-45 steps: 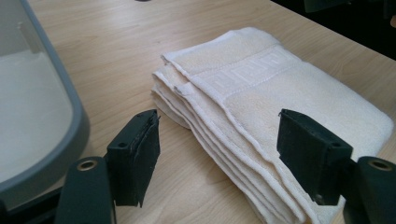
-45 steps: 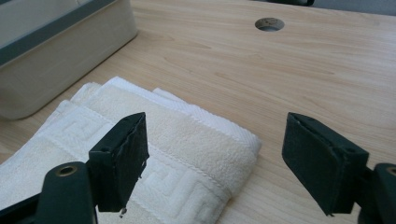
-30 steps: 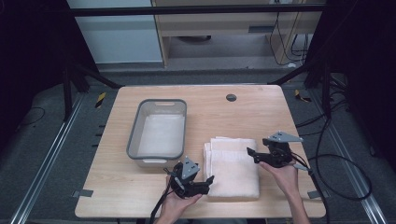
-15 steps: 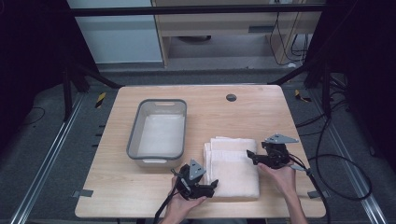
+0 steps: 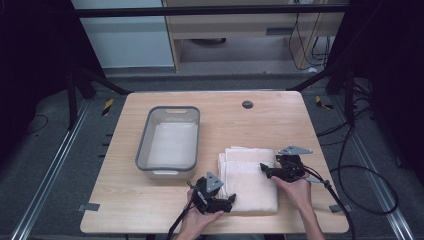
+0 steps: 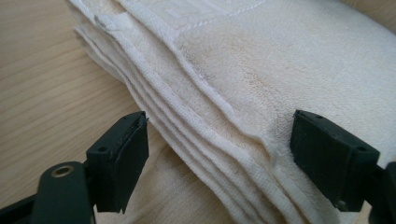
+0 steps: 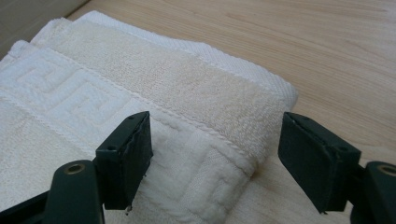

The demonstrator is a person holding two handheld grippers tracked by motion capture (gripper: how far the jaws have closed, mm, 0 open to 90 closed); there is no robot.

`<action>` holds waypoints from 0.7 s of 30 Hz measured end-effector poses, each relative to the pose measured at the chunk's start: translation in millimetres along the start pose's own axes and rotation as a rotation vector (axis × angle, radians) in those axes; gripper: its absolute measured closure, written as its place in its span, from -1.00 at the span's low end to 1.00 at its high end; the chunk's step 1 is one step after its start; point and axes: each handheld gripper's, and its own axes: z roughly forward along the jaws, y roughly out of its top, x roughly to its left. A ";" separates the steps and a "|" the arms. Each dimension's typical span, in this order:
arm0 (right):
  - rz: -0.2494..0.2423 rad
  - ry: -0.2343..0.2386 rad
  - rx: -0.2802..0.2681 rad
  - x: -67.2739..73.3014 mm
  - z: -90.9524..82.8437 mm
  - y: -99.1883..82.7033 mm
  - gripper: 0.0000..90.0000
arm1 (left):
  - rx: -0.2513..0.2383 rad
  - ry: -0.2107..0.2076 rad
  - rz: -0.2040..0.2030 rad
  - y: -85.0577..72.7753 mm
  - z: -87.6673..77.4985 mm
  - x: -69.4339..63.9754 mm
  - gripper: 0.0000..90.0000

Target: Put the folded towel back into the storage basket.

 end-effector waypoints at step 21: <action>0.077 0.034 0.050 -3.6 9.6 -6.3 -0.39 | 0.022 -0.046 -0.048 -4.2 10.6 3.8 -0.56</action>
